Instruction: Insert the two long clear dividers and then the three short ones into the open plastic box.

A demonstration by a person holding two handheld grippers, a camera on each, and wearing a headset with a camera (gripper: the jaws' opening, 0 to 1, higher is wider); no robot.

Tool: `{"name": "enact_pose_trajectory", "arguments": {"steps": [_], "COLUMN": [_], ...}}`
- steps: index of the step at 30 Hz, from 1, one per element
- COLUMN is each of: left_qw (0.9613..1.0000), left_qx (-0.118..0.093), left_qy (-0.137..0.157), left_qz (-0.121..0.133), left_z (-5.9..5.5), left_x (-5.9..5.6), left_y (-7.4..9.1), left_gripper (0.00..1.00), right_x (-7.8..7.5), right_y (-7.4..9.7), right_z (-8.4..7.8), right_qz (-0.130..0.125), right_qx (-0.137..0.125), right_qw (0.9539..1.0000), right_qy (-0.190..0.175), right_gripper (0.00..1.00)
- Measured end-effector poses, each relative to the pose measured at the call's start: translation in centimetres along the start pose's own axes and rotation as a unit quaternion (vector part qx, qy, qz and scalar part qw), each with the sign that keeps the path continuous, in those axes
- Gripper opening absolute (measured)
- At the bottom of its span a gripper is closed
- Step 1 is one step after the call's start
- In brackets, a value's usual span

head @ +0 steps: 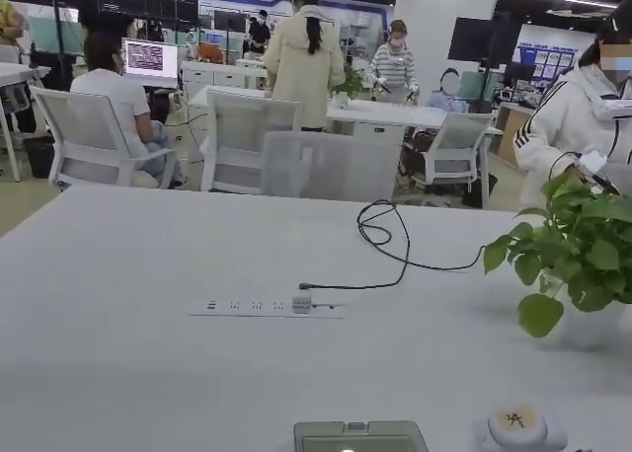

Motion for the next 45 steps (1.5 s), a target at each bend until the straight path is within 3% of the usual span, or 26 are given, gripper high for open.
{"name": "enact_pose_trajectory", "arguments": {"steps": [9, 13, 24, 29, 38, 44, 45], "left_qw": [0.9998, 0.9994, 0.9971, 0.9953, 0.9903, 0.9863, 0.9855], "left_qx": [0.004, 0.005, 0.005, 0.006, 0.004, 0.016, 0.018], "left_qy": [0.007, 0.009, 0.029, 0.037, 0.055, 0.071, 0.075], "left_qz": [0.019, 0.032, 0.070, 0.089, 0.128, 0.148, 0.151], "left_z": [-0.1, 0.0, -0.1, 0.0, -0.2, -1.1, -1.3], "left_x": [0.1, 0.2, 0.2, 0.4, 1.5, 2.6, 2.7], "left_y": [0.2, 0.4, 0.8, 1.1, 1.8, 1.9, 1.9], "left_gripper": [1.00, 0.99, 0.99, 0.99, 0.98, 0.97, 0.96], "right_x": [0.2, 0.3, 0.3, 0.5, -0.1, -0.9, -0.9], "right_y": [0.3, 0.7, 3.2, 4.7, 6.4, 7.4, 7.5], "right_z": [0.0, 0.0, 0.6, 1.4, 1.7, 1.5, 1.5], "right_qz": [0.026, 0.039, 0.076, 0.097, 0.117, 0.131, 0.135], "right_qx": [-0.017, -0.024, -0.059, -0.087, -0.115, -0.138, -0.145], "right_qw": [0.9994, 0.9986, 0.9933, 0.9871, 0.9757, 0.9624, 0.9582], "right_qy": [0.014, 0.024, 0.064, 0.093, 0.145, 0.194, 0.207], "right_gripper": [0.11, 0.17, 0.24, 0.30, 0.40, 0.51, 0.53]}}
Point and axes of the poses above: the centre of the closed fingertips' face, and the gripper's own axes: y roughly backward along the fingers, x roughly to its left, z roughly out of its top, the point moved 1 cm from there along y, roughly backward along the fingers, and after that the axes turned 10 degrees about -z, right-handed, at the moved point
